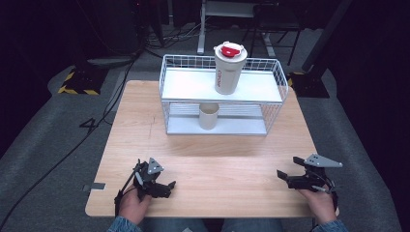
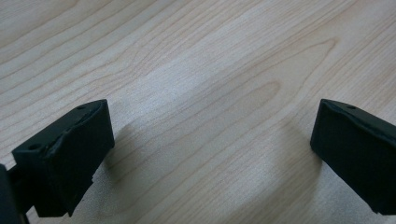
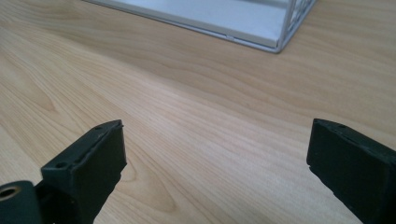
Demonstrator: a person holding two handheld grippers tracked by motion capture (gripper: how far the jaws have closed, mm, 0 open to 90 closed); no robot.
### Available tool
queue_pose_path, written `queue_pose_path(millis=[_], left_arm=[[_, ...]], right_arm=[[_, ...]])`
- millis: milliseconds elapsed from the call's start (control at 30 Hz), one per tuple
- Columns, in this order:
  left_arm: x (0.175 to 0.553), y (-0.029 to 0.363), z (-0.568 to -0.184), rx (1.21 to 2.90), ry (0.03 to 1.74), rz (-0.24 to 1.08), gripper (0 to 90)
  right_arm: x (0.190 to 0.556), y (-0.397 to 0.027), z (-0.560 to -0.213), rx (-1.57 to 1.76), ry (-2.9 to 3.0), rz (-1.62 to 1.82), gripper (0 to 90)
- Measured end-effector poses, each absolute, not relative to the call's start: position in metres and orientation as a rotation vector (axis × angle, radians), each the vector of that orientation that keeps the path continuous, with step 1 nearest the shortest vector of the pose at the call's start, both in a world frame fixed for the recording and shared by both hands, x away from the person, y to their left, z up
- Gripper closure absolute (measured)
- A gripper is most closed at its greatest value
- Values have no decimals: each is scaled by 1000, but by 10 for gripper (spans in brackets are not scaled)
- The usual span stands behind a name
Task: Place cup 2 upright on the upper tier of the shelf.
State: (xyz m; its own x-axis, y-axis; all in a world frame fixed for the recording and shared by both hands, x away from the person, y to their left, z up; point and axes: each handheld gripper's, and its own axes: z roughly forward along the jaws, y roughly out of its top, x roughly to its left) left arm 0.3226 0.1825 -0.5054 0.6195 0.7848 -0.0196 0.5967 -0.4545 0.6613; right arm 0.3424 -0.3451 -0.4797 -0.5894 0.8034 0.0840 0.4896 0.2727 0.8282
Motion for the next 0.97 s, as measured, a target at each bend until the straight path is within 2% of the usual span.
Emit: queue_pose_path(millis=[467,967], left_arm=[[323,183,-505,2208,1077,389,0],[323,182,-505,2203,1092,388,0]], right_arm=[[340,-334,-501,1119,2312,996,76],[340,-328,-506,1234,2282,953,24]])
